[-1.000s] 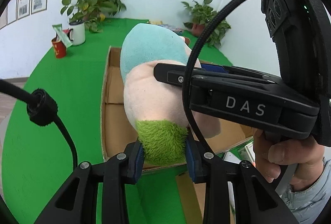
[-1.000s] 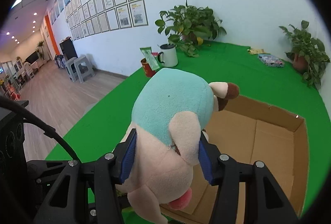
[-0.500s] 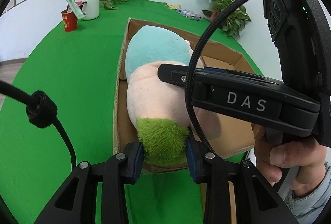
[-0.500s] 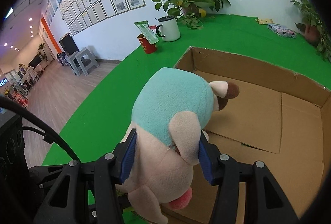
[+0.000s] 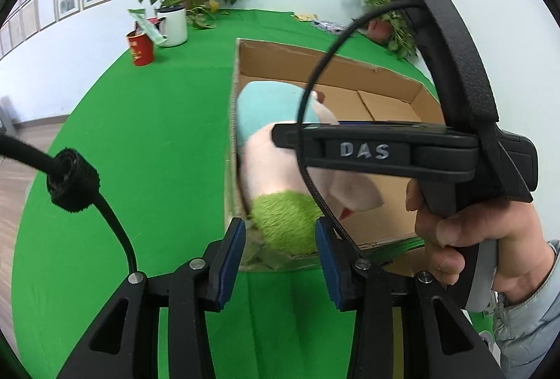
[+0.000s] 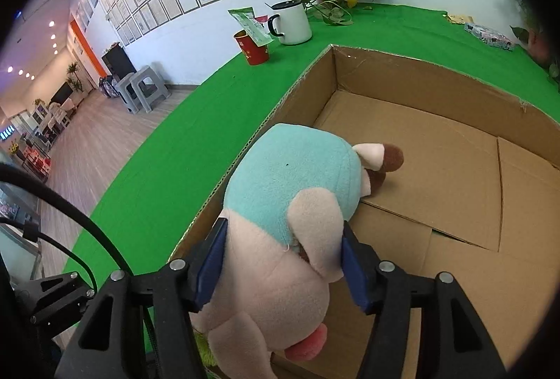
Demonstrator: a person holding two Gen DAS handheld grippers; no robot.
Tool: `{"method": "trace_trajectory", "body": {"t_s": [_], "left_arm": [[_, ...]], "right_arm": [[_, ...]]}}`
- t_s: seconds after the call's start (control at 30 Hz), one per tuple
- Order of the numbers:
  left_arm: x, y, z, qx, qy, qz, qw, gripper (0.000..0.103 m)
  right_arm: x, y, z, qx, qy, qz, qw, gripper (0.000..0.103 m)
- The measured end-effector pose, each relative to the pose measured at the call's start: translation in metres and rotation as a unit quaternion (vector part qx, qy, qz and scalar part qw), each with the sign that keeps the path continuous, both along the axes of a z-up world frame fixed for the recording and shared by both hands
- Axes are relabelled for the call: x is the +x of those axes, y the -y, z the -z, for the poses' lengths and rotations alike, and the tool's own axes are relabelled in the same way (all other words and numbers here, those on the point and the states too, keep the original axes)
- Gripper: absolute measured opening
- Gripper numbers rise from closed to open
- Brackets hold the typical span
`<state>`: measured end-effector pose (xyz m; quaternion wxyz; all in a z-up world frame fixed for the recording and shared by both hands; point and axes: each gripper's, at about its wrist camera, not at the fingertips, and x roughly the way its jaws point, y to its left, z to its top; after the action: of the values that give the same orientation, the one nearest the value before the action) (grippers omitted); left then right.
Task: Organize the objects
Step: 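Lower the plush pig into the box corner and open the left gripper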
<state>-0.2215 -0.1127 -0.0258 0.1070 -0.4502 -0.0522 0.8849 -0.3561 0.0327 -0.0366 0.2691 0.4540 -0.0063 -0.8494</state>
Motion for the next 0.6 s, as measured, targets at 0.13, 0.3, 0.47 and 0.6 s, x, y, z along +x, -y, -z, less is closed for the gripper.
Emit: {"method": "trace_trajectory", "body": {"t_s": [0.13, 0.3, 0.47, 0.6], "left_arm": [[0.008, 0.006, -0.006, -0.002, -0.014, -0.01, 0.9998, 0.043], [0.024, 0.011, -0.019, 0.003, -0.034, -0.024, 0.9992, 0.066], [0.054, 0.003, -0.033, -0.007, -0.087, -0.036, 0.9955, 0.089], [0.075, -0.009, -0.04, -0.013, -0.112, -0.037, 0.9929, 0.095]], "right_arm": [[-0.003, -0.006, 0.001, -0.025, 0.013, 0.022, 0.999, 0.075], [0.012, -0.03, -0.013, -0.045, 0.008, 0.055, 0.997, 0.085], [0.052, -0.069, -0.019, -0.02, -0.009, 0.113, 0.993, 0.096], [0.094, -0.093, -0.017, 0.028, -0.044, 0.145, 0.988, 0.102]]}}
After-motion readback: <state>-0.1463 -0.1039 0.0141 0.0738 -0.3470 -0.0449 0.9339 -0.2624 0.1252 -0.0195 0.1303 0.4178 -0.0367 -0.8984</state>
